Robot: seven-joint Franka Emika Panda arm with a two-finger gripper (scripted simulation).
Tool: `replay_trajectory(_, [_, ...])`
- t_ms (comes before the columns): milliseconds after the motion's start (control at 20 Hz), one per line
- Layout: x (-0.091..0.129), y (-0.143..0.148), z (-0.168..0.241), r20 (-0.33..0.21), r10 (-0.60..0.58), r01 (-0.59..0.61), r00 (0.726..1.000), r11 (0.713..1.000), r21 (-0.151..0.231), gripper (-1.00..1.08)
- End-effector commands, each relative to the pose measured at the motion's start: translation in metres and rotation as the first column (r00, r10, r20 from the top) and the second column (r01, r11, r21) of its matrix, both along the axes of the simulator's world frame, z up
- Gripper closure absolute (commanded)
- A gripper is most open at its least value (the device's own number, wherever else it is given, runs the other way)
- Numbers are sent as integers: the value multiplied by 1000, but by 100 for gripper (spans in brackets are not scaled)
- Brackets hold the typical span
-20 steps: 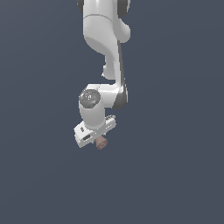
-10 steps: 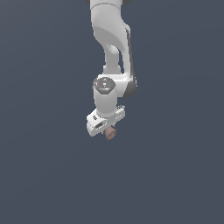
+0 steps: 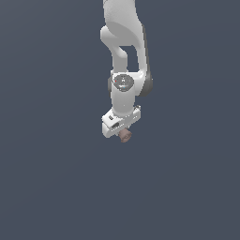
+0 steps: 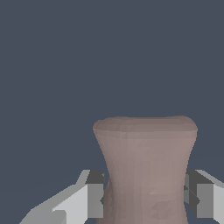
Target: Pick up the object and move it to a goal position.
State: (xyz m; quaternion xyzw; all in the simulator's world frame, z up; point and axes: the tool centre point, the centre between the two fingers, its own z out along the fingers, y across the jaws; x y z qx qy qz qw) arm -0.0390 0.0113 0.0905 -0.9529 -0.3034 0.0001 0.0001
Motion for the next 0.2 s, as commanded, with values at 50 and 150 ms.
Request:
replay_trajectory(50, [-5,5,2,0,-1,1,1000,1000,0,108])
replay_trajectory(150, [-6,6,2,0,-1,1,1000,1000,0,108])
